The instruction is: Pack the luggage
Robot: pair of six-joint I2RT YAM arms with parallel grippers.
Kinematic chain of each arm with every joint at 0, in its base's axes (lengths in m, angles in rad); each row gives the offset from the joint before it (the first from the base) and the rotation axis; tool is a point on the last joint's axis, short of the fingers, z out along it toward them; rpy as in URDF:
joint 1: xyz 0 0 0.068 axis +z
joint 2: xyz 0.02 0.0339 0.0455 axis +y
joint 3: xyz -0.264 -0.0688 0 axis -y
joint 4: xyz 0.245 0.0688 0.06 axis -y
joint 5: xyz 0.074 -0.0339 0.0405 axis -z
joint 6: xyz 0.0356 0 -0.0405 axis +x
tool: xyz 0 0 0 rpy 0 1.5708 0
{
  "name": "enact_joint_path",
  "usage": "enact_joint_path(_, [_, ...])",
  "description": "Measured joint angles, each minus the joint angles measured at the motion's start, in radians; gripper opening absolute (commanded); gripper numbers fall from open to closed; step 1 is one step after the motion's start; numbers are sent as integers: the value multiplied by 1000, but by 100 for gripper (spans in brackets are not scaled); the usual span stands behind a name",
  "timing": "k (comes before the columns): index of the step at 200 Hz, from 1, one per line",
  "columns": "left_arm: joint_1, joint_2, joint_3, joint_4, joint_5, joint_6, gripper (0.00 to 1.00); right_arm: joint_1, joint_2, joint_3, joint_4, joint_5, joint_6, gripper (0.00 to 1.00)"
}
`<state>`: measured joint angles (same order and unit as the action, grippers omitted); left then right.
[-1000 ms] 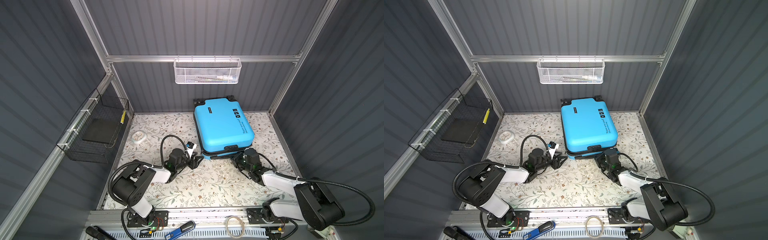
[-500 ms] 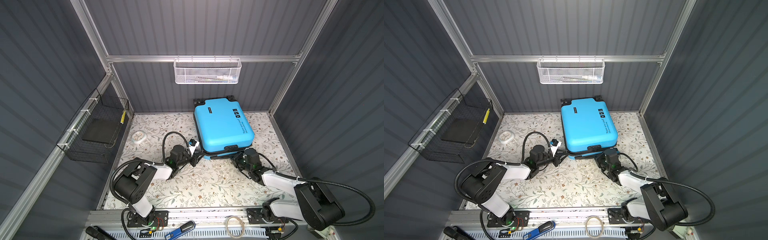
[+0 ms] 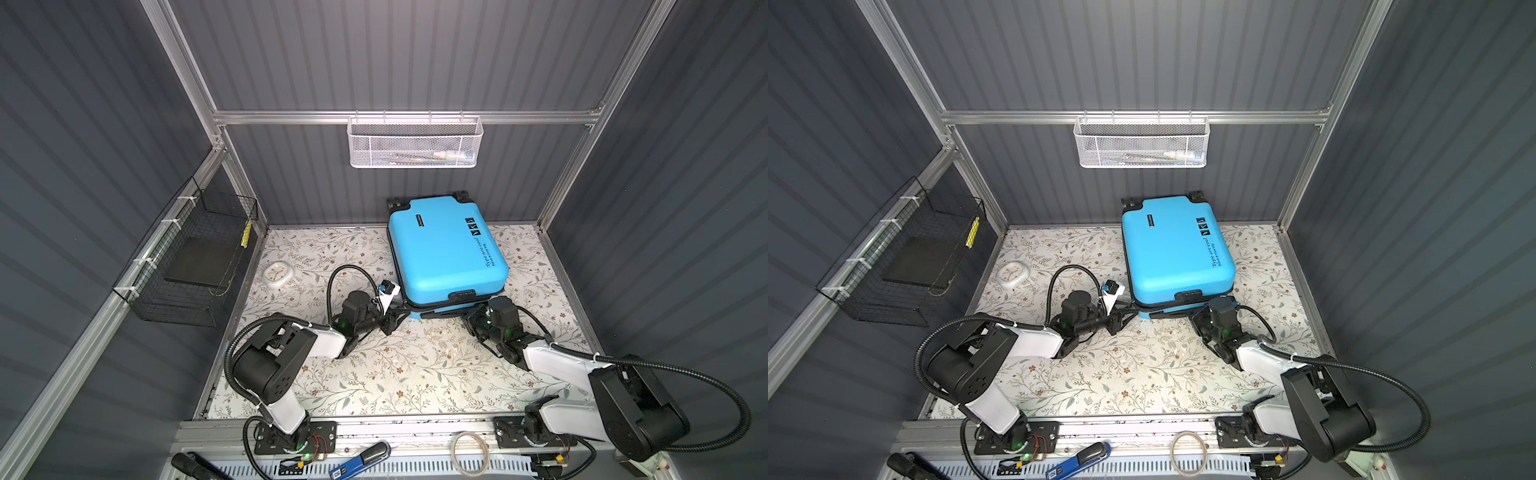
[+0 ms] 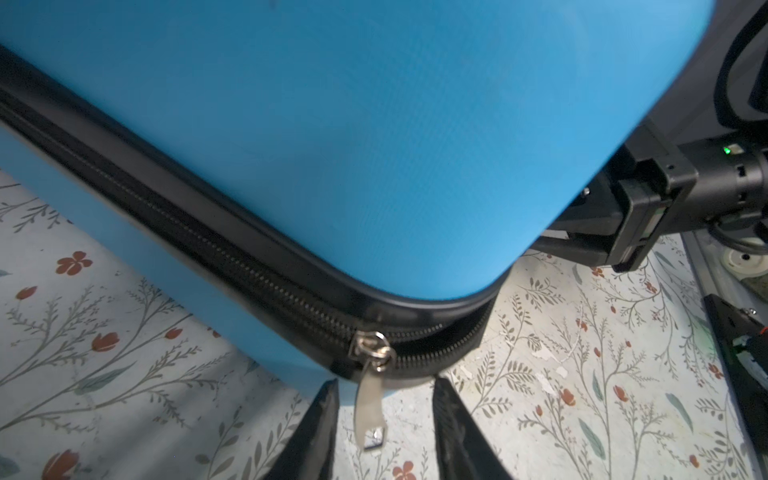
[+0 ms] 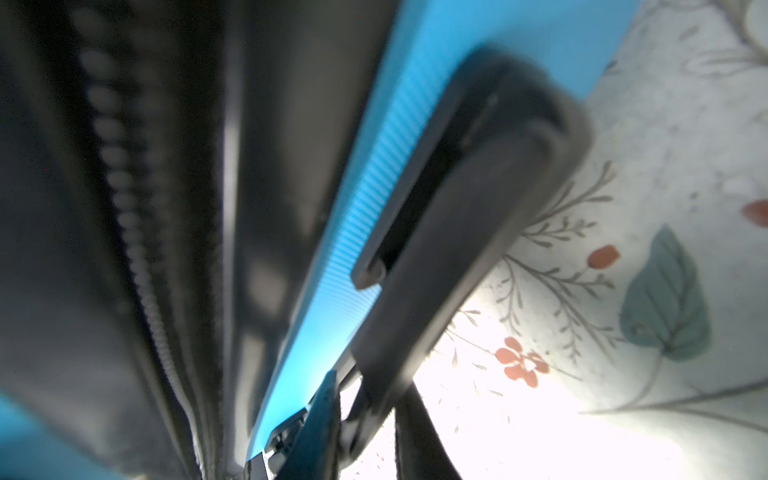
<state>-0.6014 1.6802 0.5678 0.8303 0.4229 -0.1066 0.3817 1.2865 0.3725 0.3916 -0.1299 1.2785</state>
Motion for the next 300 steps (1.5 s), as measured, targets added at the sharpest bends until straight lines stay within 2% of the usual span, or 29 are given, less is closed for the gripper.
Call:
enact_joint_path(70, [3, -36, 5, -79, -8, 0, 0, 0, -3, 0, -4, 1, -1, 0])
enact_joint_path(160, [0, -113, 40, -274, -8, 17, 0, 2, -5, 7, -20, 0, -3, 0])
enact_joint_path(238, [-52, -285, 41, -592, -55, 218, 0, 30, -8, 26, -58, 10, -24, 0])
enact_joint_path(300, [-128, -245, 124, -703, -71, 324, 0, 39, -16, 39, -88, 117, -32, 0])
